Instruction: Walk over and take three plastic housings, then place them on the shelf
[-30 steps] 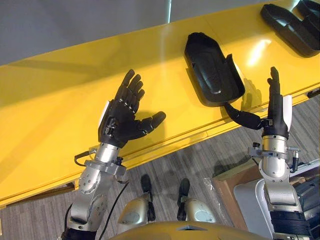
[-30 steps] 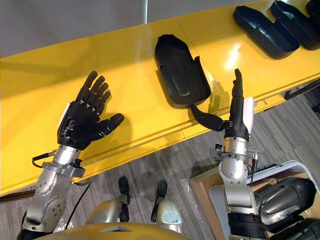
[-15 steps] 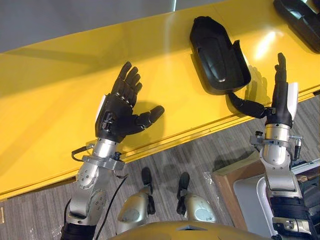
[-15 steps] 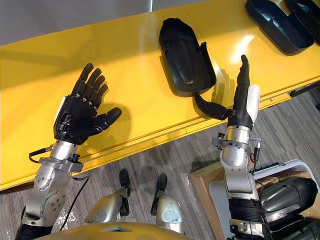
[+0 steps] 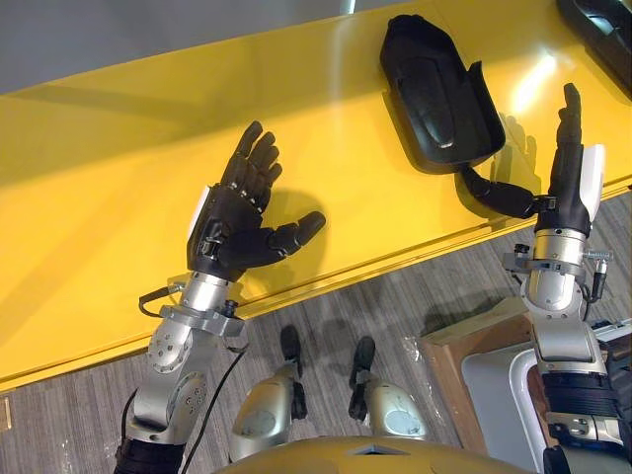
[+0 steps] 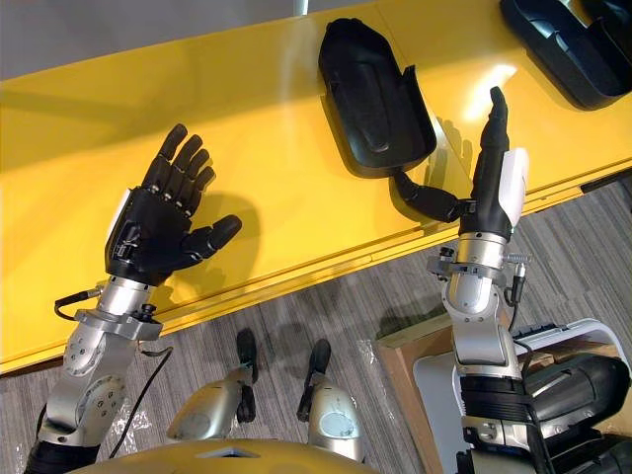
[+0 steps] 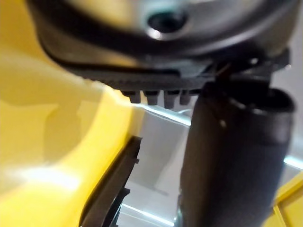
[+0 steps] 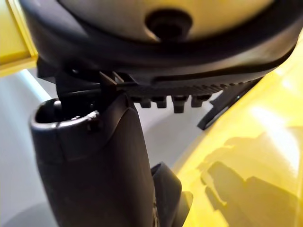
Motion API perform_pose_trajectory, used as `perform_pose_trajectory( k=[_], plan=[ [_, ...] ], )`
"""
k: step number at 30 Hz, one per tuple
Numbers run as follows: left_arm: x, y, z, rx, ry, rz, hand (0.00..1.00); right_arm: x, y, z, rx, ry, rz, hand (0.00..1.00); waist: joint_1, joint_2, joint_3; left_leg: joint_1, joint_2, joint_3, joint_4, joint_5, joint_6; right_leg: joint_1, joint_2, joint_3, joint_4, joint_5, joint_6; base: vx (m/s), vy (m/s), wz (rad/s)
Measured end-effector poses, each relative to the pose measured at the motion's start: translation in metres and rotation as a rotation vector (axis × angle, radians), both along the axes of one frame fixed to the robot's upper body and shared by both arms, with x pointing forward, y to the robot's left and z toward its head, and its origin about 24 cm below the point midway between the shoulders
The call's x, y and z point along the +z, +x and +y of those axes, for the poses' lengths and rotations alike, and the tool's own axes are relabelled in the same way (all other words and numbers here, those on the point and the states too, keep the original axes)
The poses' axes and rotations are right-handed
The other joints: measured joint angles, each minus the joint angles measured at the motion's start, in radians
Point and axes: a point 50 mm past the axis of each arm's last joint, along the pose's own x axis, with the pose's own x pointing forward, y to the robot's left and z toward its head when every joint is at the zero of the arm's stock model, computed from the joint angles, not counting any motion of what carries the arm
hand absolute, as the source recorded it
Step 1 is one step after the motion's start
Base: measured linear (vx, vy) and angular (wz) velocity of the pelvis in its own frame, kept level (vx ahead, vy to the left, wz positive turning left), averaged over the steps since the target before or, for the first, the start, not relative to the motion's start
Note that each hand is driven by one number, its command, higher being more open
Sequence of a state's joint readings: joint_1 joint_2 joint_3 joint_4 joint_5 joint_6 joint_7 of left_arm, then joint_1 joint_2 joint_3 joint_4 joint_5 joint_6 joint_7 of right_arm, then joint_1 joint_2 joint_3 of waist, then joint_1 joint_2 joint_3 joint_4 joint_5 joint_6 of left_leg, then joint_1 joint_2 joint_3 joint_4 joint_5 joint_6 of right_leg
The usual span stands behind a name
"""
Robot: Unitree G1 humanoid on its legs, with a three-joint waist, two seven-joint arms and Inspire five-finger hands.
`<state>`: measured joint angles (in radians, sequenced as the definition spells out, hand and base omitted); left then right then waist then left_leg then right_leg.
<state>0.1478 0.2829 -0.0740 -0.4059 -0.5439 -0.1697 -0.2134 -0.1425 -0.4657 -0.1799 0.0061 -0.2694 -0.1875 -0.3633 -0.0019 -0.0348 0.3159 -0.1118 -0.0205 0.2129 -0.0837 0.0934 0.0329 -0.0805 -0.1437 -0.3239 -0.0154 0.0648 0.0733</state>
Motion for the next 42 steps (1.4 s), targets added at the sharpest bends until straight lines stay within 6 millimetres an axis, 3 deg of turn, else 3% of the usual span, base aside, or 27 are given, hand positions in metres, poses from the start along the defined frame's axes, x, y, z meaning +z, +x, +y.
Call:
perform_pose_trajectory(
  k=[4, 8, 10, 11, 16, 21, 26, 28, 34, 36, 38, 40, 42],
  plan=[
    [0.0, 0.0, 0.0, -0.008, 0.001, -0.008, 1.0, 0.01, -0.009, -0.001, 0.026, -0.02, -0.084, 1.0, -0.001, 0.001, -0.001, 0.026, -0.003, -0.001, -0.001, -0.006, -0.004, 0.027, -0.003, -0.002, -0.001, -0.005, 0.004, 0.0, 0.0, 0.0],
    [0.01, -0.004, 0.001, -0.016, 0.0, -0.061, 1.0, 0.046, -0.04, 0.007, 0.109, -0.073, -0.321, 1.0, -0.003, 0.004, -0.004, 0.043, -0.004, 0.005, -0.001, -0.015, -0.01, 0.043, -0.004, -0.002, -0.004, -0.01, 0.009, 0.0, 0.002, -0.02],
    [0.012, -0.005, 0.0, -0.02, -0.013, -0.077, 1.0, 0.056, -0.05, 0.012, 0.146, -0.079, -0.399, 1.0, -0.006, 0.005, -0.024, 0.055, -0.004, 0.012, -0.001, -0.016, -0.005, 0.055, -0.003, 0.0, -0.008, -0.01, 0.009, 0.03, 0.004, -0.08],
    [0.012, -0.005, -0.002, -0.025, -0.023, -0.08, 1.0, 0.056, -0.054, 0.015, 0.167, -0.043, -0.425, 1.0, -0.01, 0.006, -0.065, 0.055, -0.004, 0.015, -0.001, -0.019, -0.006, 0.057, -0.002, 0.001, -0.017, -0.01, 0.009, 0.05, -0.002, -0.05],
    [0.016, -0.007, -0.005, -0.02, -0.064, -0.118, 1.0, 0.029, -0.056, 0.017, 0.168, 0.146, -0.362, 1.0, -0.027, 0.013, -0.128, 0.088, -0.002, 0.029, -0.001, -0.027, -0.011, 0.089, 0.0, 0.007, -0.029, -0.01, 0.009, 0.01, -0.001, -0.09],
    [0.014, -0.008, -0.024, -0.087, -0.117, -0.105, 1.0, -0.018, -0.064, 0.019, 0.11, 0.418, -0.2, 1.0, -0.038, 0.04, -0.183, 0.119, 0.003, 0.071, -0.005, -0.043, -0.018, 0.103, 0.005, 0.046, -0.037, -0.008, 0.011, -0.05, 0.005, -0.23],
    [0.012, -0.01, -0.038, -0.149, -0.139, -0.093, 1.0, -0.061, -0.071, 0.028, 0.031, 0.538, 0.03, 1.0, -0.06, 0.047, -0.209, 0.148, 0.021, 0.153, -0.005, -0.053, -0.022, 0.09, 0.023, 0.127, -0.04, 0.004, 0.011, -0.03, -0.006, -0.45],
    [0.011, -0.01, -0.042, -0.165, -0.144, -0.085, 1.0, -0.07, -0.076, 0.027, 0.0, 0.56, 0.077, 1.0, -0.064, 0.046, -0.213, 0.157, 0.029, 0.193, -0.005, -0.061, -0.029, 0.077, 0.032, 0.168, -0.039, 0.008, 0.008, -0.02, -0.013, -0.73],
    [-0.008, 0.007, -0.05, -0.141, -0.118, 0.032, 1.0, -0.082, -0.097, 0.006, -0.113, 0.606, 0.124, 1.0, -0.144, 0.034, -0.232, 0.198, 0.06, 0.37, 0.0, -0.092, -0.06, 0.034, 0.08, 0.34, -0.044, 0.031, 0.006, 0.02, -0.029, -0.92],
    [-0.014, 0.013, -0.049, -0.11, -0.111, 0.071, 1.0, -0.085, -0.115, -0.012, -0.198, 0.62, 0.12, 1.0, -0.191, 0.031, -0.244, 0.195, 0.08, 0.424, 0.03, -0.117, -0.076, 0.024, 0.098, 0.395, -0.061, 0.043, 0.008, 0.04, -0.069, -0.78],
    [-0.015, 0.016, -0.049, -0.101, -0.109, 0.077, 1.0, -0.087, -0.128, -0.023, -0.251, 0.635, 0.105, 1.0, -0.218, 0.034, -0.246, 0.19, 0.101, 0.452, 0.076, -0.148, -0.088, 0.018, 0.113, 0.431, -0.061, 0.05, 0.006, 0.05, -0.108, -0.68],
    [-0.012, 0.018, -0.05, -0.096, -0.107, 0.069, 1.0, -0.09, -0.137, -0.03, -0.272, 0.655, 0.094, 1.0, -0.224, 0.036, -0.246, 0.178, 0.116, 0.422, 0.14, -0.188, -0.081, 0.014, 0.13, 0.473, -0.061, 0.057, -0.003, 0.05, -0.109, -0.76],
    [-0.011, 0.018, -0.05, -0.071, -0.127, 0.072, 1.0, -0.091, -0.134, -0.029, -0.23, 0.68, 0.081, 1.0, -0.207, 0.048, -0.243, 0.135, 0.125, 0.179, 0.242, -0.256, -0.055, 0.008, 0.149, 0.54, -0.06, 0.062, -0.009, 0.01, -0.083, -0.95]
  ],
)
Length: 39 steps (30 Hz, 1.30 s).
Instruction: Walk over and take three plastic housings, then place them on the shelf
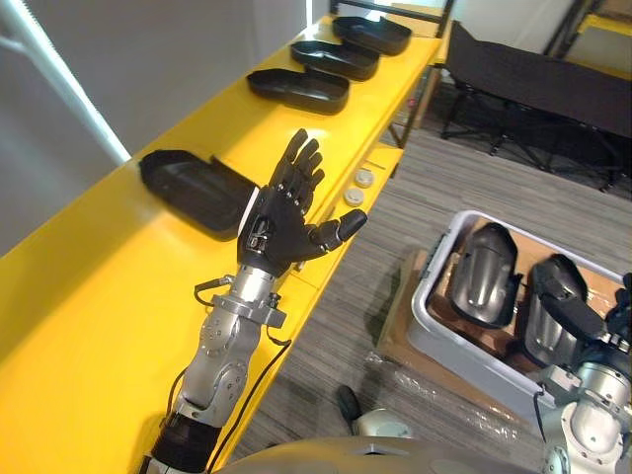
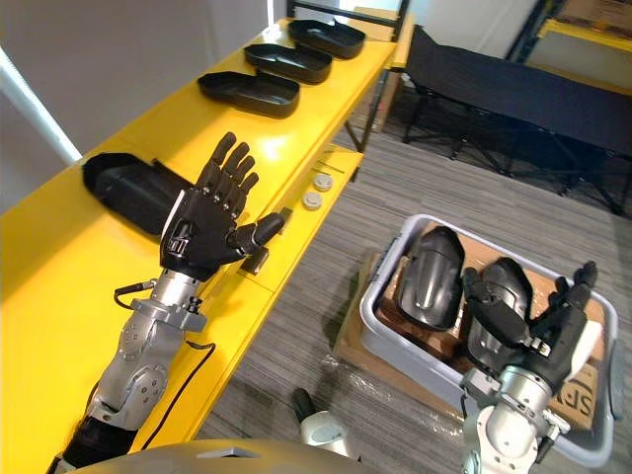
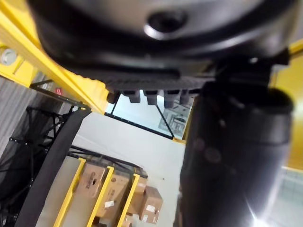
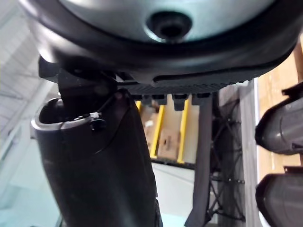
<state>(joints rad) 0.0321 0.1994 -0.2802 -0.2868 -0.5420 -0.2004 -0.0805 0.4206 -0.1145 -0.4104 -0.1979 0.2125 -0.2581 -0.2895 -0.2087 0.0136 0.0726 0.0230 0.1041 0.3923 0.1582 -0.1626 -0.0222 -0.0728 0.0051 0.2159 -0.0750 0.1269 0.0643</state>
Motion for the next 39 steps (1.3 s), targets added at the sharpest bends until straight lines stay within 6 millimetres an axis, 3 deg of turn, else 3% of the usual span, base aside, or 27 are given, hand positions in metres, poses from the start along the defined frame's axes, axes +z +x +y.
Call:
perform_pose_trajectory(
  k=[1, 2, 6, 7, 11, 13, 16, 17, 19, 21, 22, 23, 24, 26, 28, 29, 31, 32, 33, 34, 35, 36, 38, 39],
  plan=[
    [0.0, -0.001, 0.0, 0.015, -0.016, 0.007, 1.0, 0.002, 0.005, 0.004, 0.032, -0.006, -0.016, 1.0, 0.022, 0.021, 0.0, -0.011, -0.002, -0.114, 0.03, -0.039, -0.004, -0.006, 0.016, 0.038, 0.0, -0.001, 0.001, -0.01, -0.008, -1.26],
    [0.0, -0.004, 0.0, 0.031, -0.034, 0.016, 1.0, 0.003, 0.014, 0.011, 0.092, -0.006, -0.027, 1.0, 0.05, 0.048, 0.0, -0.018, -0.005, -0.197, 0.058, -0.077, -0.029, -0.013, 0.034, 0.082, 0.001, 0.001, 0.006, -0.02, 0.069, -1.08],
    [-0.001, -0.015, -0.001, 0.021, -0.059, 0.023, 1.0, -0.011, 0.029, 0.035, 0.225, 0.042, 0.014, 1.0, 0.074, 0.072, 0.0, -0.033, -0.02, -0.201, 0.089, -0.096, -0.02, -0.021, 0.024, 0.092, 0.0, 0.01, 0.012, -0.03, 0.08, -0.17],
    [-0.002, -0.019, -0.001, -0.003, -0.055, 0.017, 1.0, -0.022, 0.029, 0.04, 0.244, 0.07, 0.061, 1.0, 0.106, 0.073, 0.0, -0.038, -0.027, -0.207, 0.089, -0.092, -0.013, -0.024, 0.013, 0.087, 0.0, 0.011, 0.013, -0.03, 0.07, 0.14],
    [-0.006, -0.025, 0.002, -0.011, -0.049, 0.023, 1.0, -0.041, 0.024, 0.042, 0.229, 0.118, 0.133, 1.0, 0.119, 0.06, 0.01, -0.063, -0.04, -0.228, 0.122, -0.096, -0.007, -0.042, 0.007, 0.075, 0.027, 0.01, 0.018, -0.02, 0.064, 0.11],
    [-0.005, -0.024, 0.005, -0.005, -0.04, 0.008, 1.0, -0.049, 0.019, 0.045, 0.212, 0.156, 0.15, 1.0, 0.117, 0.05, 0.044, -0.049, -0.037, -0.227, 0.142, -0.106, -0.003, -0.054, 0.018, 0.088, 0.08, 0.005, 0.025, -0.04, 0.054, -0.35],
    [-0.002, -0.022, 0.012, 0.029, -0.032, -0.006, 1.0, -0.053, 0.005, 0.052, 0.224, 0.21, 0.113, 1.0, 0.1, 0.004, 0.132, -0.008, -0.041, -0.164, 0.19, -0.125, 0.02, -0.058, 0.023, 0.067, 0.153, -0.005, 0.047, -0.18, 0.025, -0.63],
    [-0.002, -0.022, 0.015, 0.041, -0.024, -0.005, 1.0, -0.053, 0.003, 0.053, 0.239, 0.209, 0.111, 1.0, 0.097, -0.002, 0.141, -0.016, -0.036, -0.136, 0.192, -0.121, 0.033, -0.062, 0.008, 0.066, 0.142, -0.002, 0.068, -0.34, 0.013, -0.78],
    [-0.002, -0.021, 0.02, 0.073, -0.021, 0.001, 1.0, -0.051, 0.007, 0.056, 0.275, 0.204, 0.088, 1.0, 0.103, 0.003, 0.148, -0.03, -0.025, -0.072, 0.183, -0.107, 0.049, -0.129, -0.033, -0.059, 0.248, -0.038, 0.019, -0.27, 0.038, -0.79],
    [-0.002, -0.02, 0.025, 0.098, -0.028, -0.004, 1.0, -0.044, 0.022, 0.064, 0.345, 0.183, 0.046, 1.0, 0.132, 0.034, 0.144, -0.052, 0.002, -0.026, 0.123, -0.049, 0.049, -0.192, -0.114, -0.197, 0.466, -0.131, -0.013, -0.22, 0.035, -0.68],
    [-0.001, -0.02, 0.025, 0.094, -0.031, -0.006, 1.0, -0.043, 0.028, 0.068, 0.367, 0.182, 0.032, 1.0, 0.137, 0.043, 0.145, -0.059, 0.012, -0.023, 0.107, -0.029, 0.046, -0.191, -0.143, -0.223, 0.505, -0.144, -0.031, -0.16, -0.053, -0.45],
    [-0.001, -0.021, 0.024, 0.084, -0.037, -0.012, 1.0, -0.043, 0.04, 0.079, 0.392, 0.19, 0.008, 1.0, 0.154, 0.047, 0.143, -0.071, 0.031, -0.01, 0.078, 0.004, 0.037, -0.183, -0.209, -0.256, 0.566, -0.16, -0.056, -0.1, -0.178, -0.42],
    [-0.003, -0.022, 0.023, 0.071, -0.036, -0.016, 1.0, -0.044, 0.052, 0.092, 0.417, 0.211, -0.001, 1.0, 0.177, 0.043, 0.141, -0.086, 0.054, -0.002, 0.063, 0.027, 0.021, -0.165, -0.282, -0.279, 0.608, -0.16, -0.058, -0.11, -0.229, -0.43],
    [-0.011, -0.025, 0.024, 0.058, -0.036, 0.008, 1.0, -0.047, 0.066, 0.112, 0.475, 0.224, 0.009, 1.0, 0.198, 0.032, 0.136, -0.093, 0.084, 0.009, 0.045, 0.06, -0.013, -0.129, -0.376, -0.292, 0.637, -0.156, -0.061, -0.07, -0.334, -0.44],
    [-0.021, -0.027, 0.024, 0.055, -0.064, 0.056, 1.0, -0.048, 0.07, 0.125, 0.519, 0.208, 0.021, 1.0, 0.209, 0.031, 0.136, -0.098, 0.128, 0.015, 0.054, 0.085, -0.053, -0.088, -0.418, -0.28, 0.617, -0.154, -0.056, -0.03, -0.388, -0.3],
    [-0.024, -0.026, 0.025, 0.057, -0.074, 0.074, 1.0, -0.049, 0.069, 0.13, 0.536, 0.203, 0.03, 1.0, 0.205, 0.029, 0.134, -0.107, 0.156, 0.008, 0.07, 0.096, -0.072, -0.064, -0.422, -0.278, 0.58, -0.151, -0.045, -0.04, -0.594, -0.06],
    [-0.027, -0.026, 0.027, 0.062, -0.11, 0.093, 1.0, -0.054, 0.064, 0.132, 0.553, 0.194, 0.069, 1.0, 0.204, -0.013, 0.111, -0.127, 0.193, -0.011, 0.085, 0.132, -0.13, -0.01, -0.419, -0.329, 0.385, -0.104, -0.002, -0.05, -0.713, -0.13],
    [-0.029, -0.025, 0.026, 0.061, -0.148, 0.108, 1.0, -0.059, 0.06, 0.127, 0.553, 0.186, 0.105, 1.0, 0.199, -0.017, 0.088, -0.145, 0.222, -0.028, 0.083, 0.154, -0.158, 0.014, -0.395, -0.384, 0.353, -0.195, 0.121, -0.06, -0.666, -0.14],
    [-0.032, -0.024, 0.021, 0.058, -0.183, 0.13, 1.0, -0.062, 0.058, 0.119, 0.54, 0.17, 0.135, 1.0, 0.191, 0.01, 0.075, -0.164, 0.264, -0.05, 0.08, 0.178, -0.147, 0.014, -0.357, -0.424, 0.351, -0.242, 0.17, -0.08, -0.856, 0.08],
    [-0.038, -0.025, 0.004, 0.003, -0.238, 0.184, 1.0, -0.065, 0.051, 0.099, 0.497, 0.135, 0.178, 1.0, 0.164, 0.057, 0.071, -0.181, 0.322, -0.078, 0.062, 0.249, -0.081, 0.039, -0.285, -0.472, 0.33, -0.276, 0.154, -0.06, -0.581, 0.15],
    [-0.039, -0.026, -0.002, -0.025, -0.242, 0.2, 1.0, -0.066, 0.046, 0.09, 0.467, 0.124, 0.196, 1.0, 0.154, 0.068, 0.067, -0.179, 0.33, -0.079, 0.052, 0.274, -0.066, 0.043, -0.27, -0.477, 0.329, -0.28, 0.144, -0.05, -0.463, 0.16],
    [-0.04, -0.028, -0.007, -0.052, -0.241, 0.207, 1.0, -0.067, 0.041, 0.082, 0.439, 0.114, 0.21, 1.0, 0.149, 0.072, 0.063, -0.166, 0.323, -0.083, 0.04, 0.28, -0.081, 0.046, -0.262, -0.474, 0.33, -0.285, 0.135, -0.01, -0.211, -0.31],
    [-0.037, -0.034, -0.013, -0.099, -0.246, 0.187, 1.0, -0.066, 0.034, 0.062, 0.373, 0.086, 0.222, 1.0, 0.151, 0.076, 0.055, -0.096, 0.251, -0.092, 0.005, 0.217, -0.131, 0.03, -0.234, -0.413, 0.299, -0.272, 0.103, 0.0, -0.19, -0.87],
    [-0.034, -0.034, -0.013, -0.103, -0.248, 0.174, 1.0, -0.065, 0.033, 0.059, 0.366, 0.082, 0.222, 1.0, 0.152, 0.075, 0.05, -0.091, 0.224, -0.107, 0.007, 0.18, -0.127, 0.012, -0.224, -0.391, 0.289, -0.264, 0.09, 0.01, -0.076, -0.84]
  ],
)
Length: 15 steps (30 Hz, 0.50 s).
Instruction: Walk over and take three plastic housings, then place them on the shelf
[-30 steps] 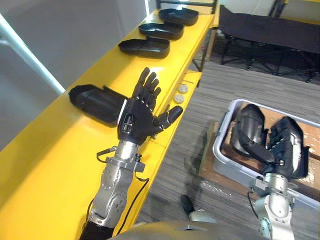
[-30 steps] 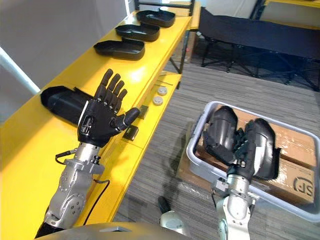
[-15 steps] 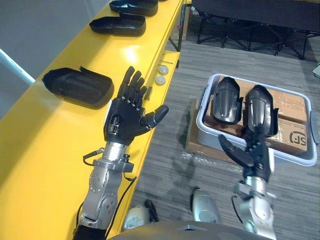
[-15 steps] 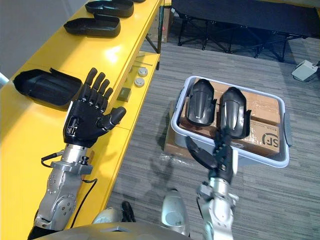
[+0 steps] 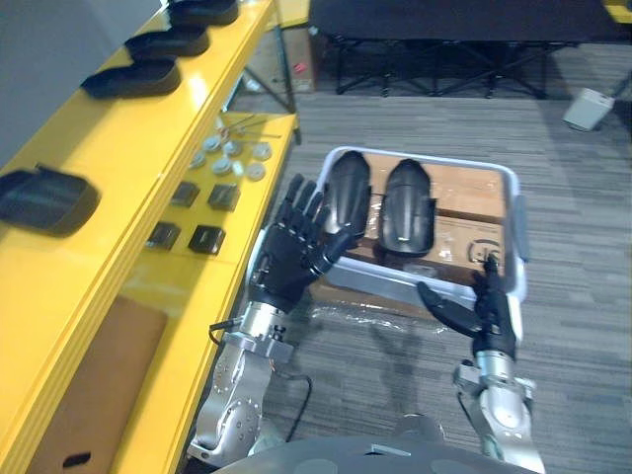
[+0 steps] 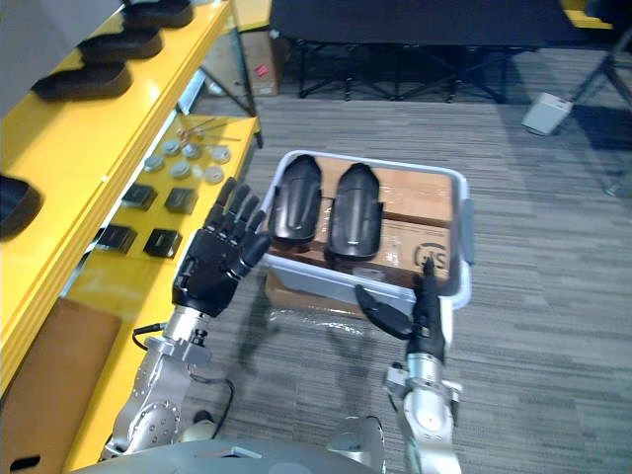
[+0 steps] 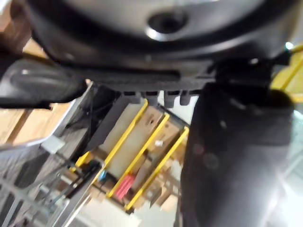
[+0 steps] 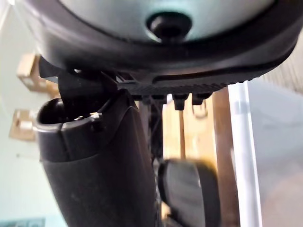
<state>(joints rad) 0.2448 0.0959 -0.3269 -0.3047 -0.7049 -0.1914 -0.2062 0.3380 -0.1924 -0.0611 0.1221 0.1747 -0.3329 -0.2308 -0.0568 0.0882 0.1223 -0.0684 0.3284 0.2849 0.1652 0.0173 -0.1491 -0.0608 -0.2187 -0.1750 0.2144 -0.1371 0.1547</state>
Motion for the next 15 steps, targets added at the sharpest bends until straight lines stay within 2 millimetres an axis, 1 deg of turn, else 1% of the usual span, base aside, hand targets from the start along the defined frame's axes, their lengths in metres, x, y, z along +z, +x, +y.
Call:
perform_pose_trajectory(
  k=[1, 2, 3, 5, 6, 7, 8, 9, 11, 13, 15],
  plan=[
    [0.002, 0.0, 0.0, 0.0, -0.001, -0.01, 1.0, 0.0, 0.0, 0.0, 0.0, -0.002, -0.001, 1.0, 0.001, -0.002, 0.0, 0.001, -0.018, -0.015, 0.004, -0.027, 0.004, -0.012, 0.006, 0.019, -0.003, 0.004, -0.006, -0.01, -0.051, -0.7],
    [0.004, 0.0, 0.001, 0.0, -0.002, -0.019, 1.0, 0.0, -0.002, 0.0, 0.0, -0.001, 0.001, 1.0, 0.003, -0.003, -0.001, 0.002, -0.045, -0.041, 0.007, -0.081, 0.019, -0.029, 0.015, 0.044, -0.008, 0.012, -0.013, -0.03, -0.007, -0.61],
    [0.004, 0.0, 0.001, 0.0, -0.001, -0.019, 1.0, -0.001, -0.003, 0.0, -0.001, 0.002, 0.006, 1.0, 0.005, -0.003, -0.001, 0.004, -0.068, -0.063, 0.005, -0.122, 0.027, -0.044, 0.017, 0.06, -0.008, 0.021, -0.013, -0.05, 0.043, -0.55],
    [0.002, -0.002, 0.003, 0.004, 0.0, -0.012, 1.0, -0.002, -0.003, 0.002, -0.008, 0.017, 0.008, 1.0, 0.015, -0.012, -0.009, 0.006, -0.096, -0.072, -0.01, -0.128, 0.031, -0.074, 0.008, 0.086, -0.003, 0.035, -0.005, -0.07, 0.083, -0.41],
    [-0.001, -0.004, 0.005, 0.003, 0.005, -0.004, 1.0, -0.003, -0.004, 0.004, -0.036, 0.029, 0.01, 1.0, 0.024, -0.016, -0.013, 0.007, -0.121, -0.059, -0.022, -0.125, 0.025, -0.094, -0.011, 0.093, -0.003, 0.062, 0.003, -0.08, 0.101, -0.37],
    [-0.002, -0.005, 0.006, 0.002, 0.009, 0.001, 1.0, -0.004, -0.004, 0.006, -0.044, 0.034, 0.016, 1.0, 0.028, -0.019, -0.014, 0.008, -0.13, -0.055, -0.026, -0.125, 0.024, -0.098, -0.019, 0.093, -0.009, 0.074, 0.002, -0.1, 0.156, -0.28],
    [-0.005, -0.006, 0.009, -0.001, 0.022, 0.015, 1.0, -0.007, -0.004, 0.01, -0.057, 0.044, 0.026, 1.0, 0.03, -0.027, -0.015, 0.007, -0.145, -0.05, -0.03, -0.12, 0.016, -0.096, -0.031, 0.092, -0.032, 0.101, 0.007, -0.09, 0.147, -0.2],
    [-0.005, -0.006, 0.012, -0.003, 0.037, 0.011, 1.0, -0.008, -0.002, 0.014, -0.062, 0.061, 0.029, 1.0, 0.035, -0.04, -0.014, -0.001, -0.155, -0.046, -0.032, -0.118, 0.016, -0.096, -0.039, 0.091, -0.063, 0.133, 0.008, -0.1, 0.14, -0.15],
    [-0.005, -0.005, 0.017, -0.004, 0.063, -0.001, 1.0, -0.007, 0.0, 0.018, -0.084, 0.079, 0.018, 1.0, 0.036, -0.063, -0.013, -0.02, -0.166, -0.045, -0.03, -0.116, 0.019, -0.096, -0.048, 0.074, -0.109, 0.169, 0.01, -0.1, 0.09, -0.09],
    [-0.003, -0.002, 0.023, 0.016, 0.088, -0.016, 1.0, -0.001, 0.012, 0.017, -0.135, 0.081, -0.025, 1.0, 0.036, -0.098, 0.007, -0.065, -0.174, -0.049, -0.021, -0.107, 0.024, -0.105, -0.052, 0.047, -0.169, 0.218, 0.008, -0.12, 0.042, 0.0],
    [0.0, 0.003, 0.025, 0.025, 0.098, -0.029, 1.0, 0.007, 0.025, 0.013, -0.191, 0.075, -0.071, 1.0, 0.037, -0.112, 0.026, -0.106, -0.174, -0.056, -0.002, -0.101, 0.023, -0.127, -0.052, 0.037, -0.187, 0.239, 0.005, -0.08, -0.001, 0.07]
  ],
)
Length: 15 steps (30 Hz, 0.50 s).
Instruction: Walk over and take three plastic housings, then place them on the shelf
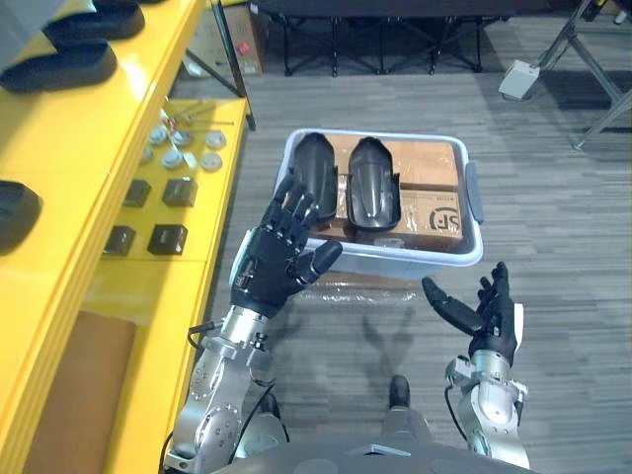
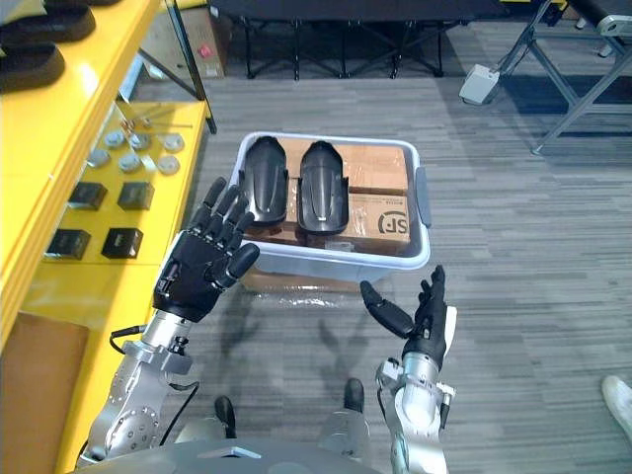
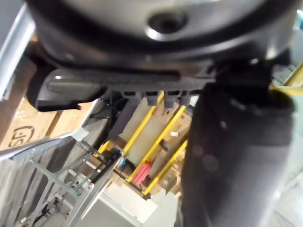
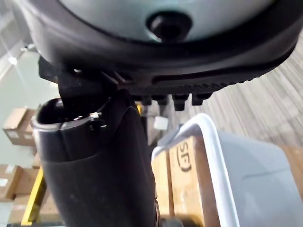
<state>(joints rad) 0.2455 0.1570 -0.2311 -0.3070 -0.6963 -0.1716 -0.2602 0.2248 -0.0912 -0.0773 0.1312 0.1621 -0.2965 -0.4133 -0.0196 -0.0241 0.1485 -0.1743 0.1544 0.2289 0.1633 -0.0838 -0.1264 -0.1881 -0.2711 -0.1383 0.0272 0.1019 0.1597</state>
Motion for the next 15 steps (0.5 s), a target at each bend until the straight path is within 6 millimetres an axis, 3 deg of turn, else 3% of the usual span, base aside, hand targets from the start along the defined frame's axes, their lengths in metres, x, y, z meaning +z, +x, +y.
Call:
perform_pose_trajectory(
  k=[2, 8, 15],
  plan=[
    [0.004, 0.009, -0.002, -0.003, 0.001, -0.021, 1.0, 0.016, 0.024, -0.012, -0.095, -0.015, -0.074, 1.0, 0.007, -0.004, 0.054, -0.042, 0.0, -0.011, 0.012, 0.017, -0.003, -0.019, 0.002, -0.011, -0.025, 0.033, -0.007, -0.12, -0.015, 0.1],
    [0.01, 0.015, -0.007, -0.015, -0.002, -0.049, 1.0, 0.059, 0.065, -0.027, -0.158, -0.084, -0.225, 1.0, 0.023, 0.006, 0.159, -0.1, -0.001, -0.049, 0.025, 0.038, -0.002, -0.04, 0.009, -0.046, -0.046, 0.061, -0.016, -0.08, -0.017, 0.12],
    [-0.002, 0.027, -0.012, -0.035, 0.028, 0.003, 1.0, 0.116, 0.113, -0.052, -0.173, -0.192, -0.323, 1.0, 0.068, 0.015, 0.23, -0.151, -0.005, -0.09, 0.051, 0.041, -0.002, -0.063, 0.009, -0.059, -0.045, 0.068, -0.017, -0.05, -0.003, 0.07]
  ],
)
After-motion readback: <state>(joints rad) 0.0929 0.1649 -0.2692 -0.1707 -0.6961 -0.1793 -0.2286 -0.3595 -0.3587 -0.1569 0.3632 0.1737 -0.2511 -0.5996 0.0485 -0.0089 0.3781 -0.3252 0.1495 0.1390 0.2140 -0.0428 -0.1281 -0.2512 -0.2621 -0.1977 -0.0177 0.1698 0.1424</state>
